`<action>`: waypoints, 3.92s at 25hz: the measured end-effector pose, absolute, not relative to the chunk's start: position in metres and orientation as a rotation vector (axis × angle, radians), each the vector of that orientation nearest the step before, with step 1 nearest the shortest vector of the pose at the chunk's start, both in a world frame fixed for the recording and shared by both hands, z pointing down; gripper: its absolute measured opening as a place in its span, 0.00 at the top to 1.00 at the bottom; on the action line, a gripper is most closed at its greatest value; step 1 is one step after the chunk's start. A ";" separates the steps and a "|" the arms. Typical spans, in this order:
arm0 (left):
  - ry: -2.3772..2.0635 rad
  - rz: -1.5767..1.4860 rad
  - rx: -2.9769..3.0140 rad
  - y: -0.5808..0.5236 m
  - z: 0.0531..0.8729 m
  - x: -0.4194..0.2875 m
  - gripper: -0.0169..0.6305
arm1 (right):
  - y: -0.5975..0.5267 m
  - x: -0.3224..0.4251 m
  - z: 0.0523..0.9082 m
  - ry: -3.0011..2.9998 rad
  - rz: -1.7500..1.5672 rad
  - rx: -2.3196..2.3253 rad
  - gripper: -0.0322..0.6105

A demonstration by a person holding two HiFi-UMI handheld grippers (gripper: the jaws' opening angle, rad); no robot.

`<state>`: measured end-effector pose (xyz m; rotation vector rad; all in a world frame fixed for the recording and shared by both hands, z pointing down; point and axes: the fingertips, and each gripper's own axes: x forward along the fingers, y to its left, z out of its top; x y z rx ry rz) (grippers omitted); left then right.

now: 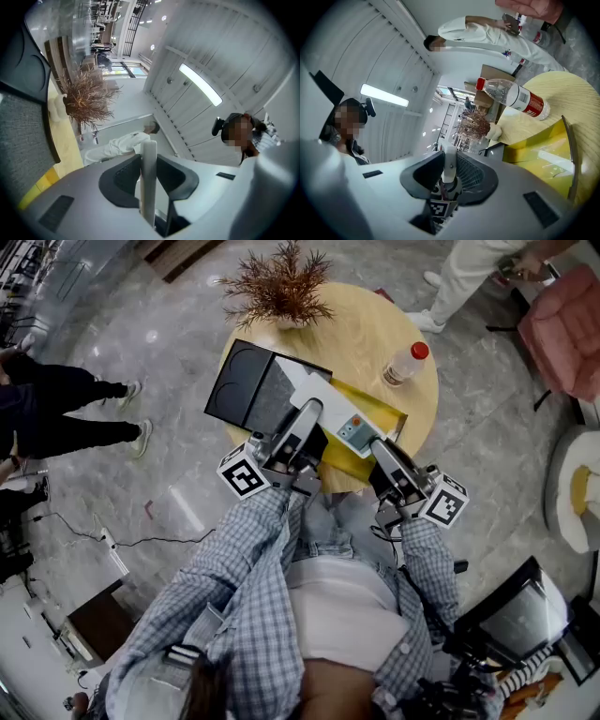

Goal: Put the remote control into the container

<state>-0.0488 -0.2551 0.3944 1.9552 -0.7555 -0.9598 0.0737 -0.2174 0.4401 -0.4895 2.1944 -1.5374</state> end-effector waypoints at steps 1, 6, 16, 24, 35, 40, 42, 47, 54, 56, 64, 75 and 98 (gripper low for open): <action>-0.753 -0.963 1.963 -0.254 0.393 -0.050 0.82 | -0.218 0.074 0.438 2.187 -1.534 -0.484 0.80; -0.765 -0.943 1.990 -0.251 0.391 -0.049 0.82 | -0.222 0.080 0.430 2.139 -1.521 -0.471 0.81; -0.817 -0.835 2.043 -0.253 0.395 -0.047 0.75 | -0.234 0.091 0.421 2.119 -1.466 -0.514 0.81; -0.872 -0.771 2.077 -0.251 0.403 -0.054 0.75 | -0.241 0.110 0.420 2.078 -1.429 -0.580 0.82; -0.951 -0.685 2.249 -0.242 0.389 -0.064 0.95 | -0.246 0.122 0.428 2.126 -1.436 -0.665 0.82; -0.938 -0.780 2.273 -0.237 0.369 -0.072 0.96 | -0.242 0.125 0.452 2.185 -1.503 -0.751 0.82; -0.951 -0.775 2.282 -0.236 0.367 -0.075 0.96 | -0.242 0.124 0.464 2.211 -1.534 -0.789 0.82; -0.981 -0.783 2.270 -0.232 0.367 -0.083 0.96 | -0.238 0.123 0.494 2.231 -1.626 -0.872 0.82; -1.013 -0.791 2.252 -0.229 0.366 -0.092 0.96 | -0.235 0.124 0.526 2.215 -1.719 -0.999 0.82; -1.028 -0.800 2.235 -0.229 0.367 -0.096 0.96 | -0.235 0.122 0.535 2.205 -1.766 -1.045 0.82; -1.147 -0.847 2.177 -0.227 0.368 -0.117 0.96 | -0.232 0.099 0.560 2.206 -1.898 -1.117 0.82; -1.188 -0.823 2.197 -0.221 0.364 -0.127 0.96 | -0.245 0.080 0.578 2.081 -2.047 -1.149 0.82; -1.205 -0.777 2.178 -0.221 0.366 -0.128 0.96 | -0.277 0.084 0.606 2.146 -2.041 -1.446 0.81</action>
